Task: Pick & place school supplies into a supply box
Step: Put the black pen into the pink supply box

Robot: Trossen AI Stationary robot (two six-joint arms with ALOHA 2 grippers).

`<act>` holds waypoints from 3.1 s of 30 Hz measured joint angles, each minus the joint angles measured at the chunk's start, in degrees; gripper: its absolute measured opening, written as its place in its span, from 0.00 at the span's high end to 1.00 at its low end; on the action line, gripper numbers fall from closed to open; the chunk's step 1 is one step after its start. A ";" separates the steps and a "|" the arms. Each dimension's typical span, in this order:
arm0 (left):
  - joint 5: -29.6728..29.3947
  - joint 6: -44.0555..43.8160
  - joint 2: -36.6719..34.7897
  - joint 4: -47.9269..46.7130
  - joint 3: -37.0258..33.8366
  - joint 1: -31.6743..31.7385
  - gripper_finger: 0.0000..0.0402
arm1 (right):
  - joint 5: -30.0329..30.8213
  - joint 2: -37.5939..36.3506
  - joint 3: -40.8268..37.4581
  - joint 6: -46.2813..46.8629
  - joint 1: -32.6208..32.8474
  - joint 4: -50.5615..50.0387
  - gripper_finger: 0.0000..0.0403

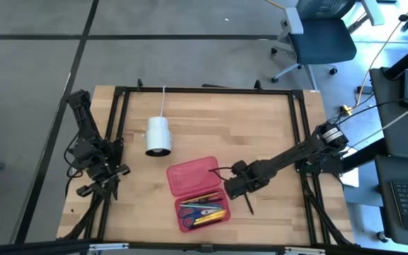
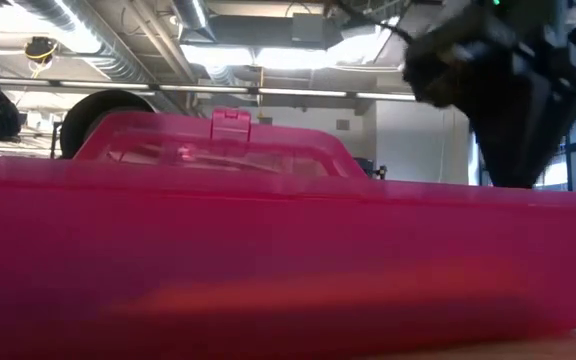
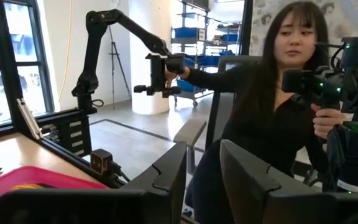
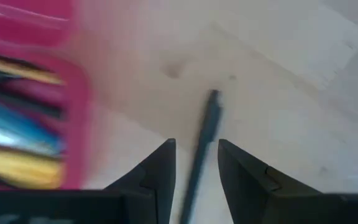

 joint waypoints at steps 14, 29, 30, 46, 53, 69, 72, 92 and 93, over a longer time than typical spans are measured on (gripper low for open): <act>-0.07 -0.87 0.00 0.00 0.00 0.00 0.77 | -2.62 0.00 -9.62 -0.06 -0.05 12.22 0.70; -2.47 -0.87 0.00 -0.07 0.00 0.00 0.77 | -2.70 3.54 -11.43 -0.15 -0.07 14.19 0.77; -2.72 -0.87 0.00 -0.25 0.00 0.00 0.76 | -2.68 3.58 -11.43 -0.09 -0.07 13.99 0.79; -2.72 0.31 0.00 -1.29 0.00 0.02 0.76 | -2.55 4.35 -7.77 -0.34 -0.07 8.47 0.90; -2.72 0.65 0.00 -1.29 0.00 0.02 0.77 | 1.48 4.42 0.66 -1.94 -0.05 2.72 0.90; -2.64 0.66 0.01 -1.27 0.00 0.02 0.77 | 19.97 4.20 17.76 -46.06 0.68 30.86 0.90; -2.61 0.66 0.00 -1.25 0.00 0.02 0.76 | 19.12 4.20 17.83 -57.15 0.61 39.47 0.90; -2.50 -2.99 0.00 -1.21 0.00 0.02 0.78 | 2.85 14.28 17.88 -64.58 2.38 35.60 0.90; -2.49 -2.97 0.00 -1.22 0.00 0.02 0.77 | 2.82 14.93 17.88 -64.58 2.37 35.07 0.90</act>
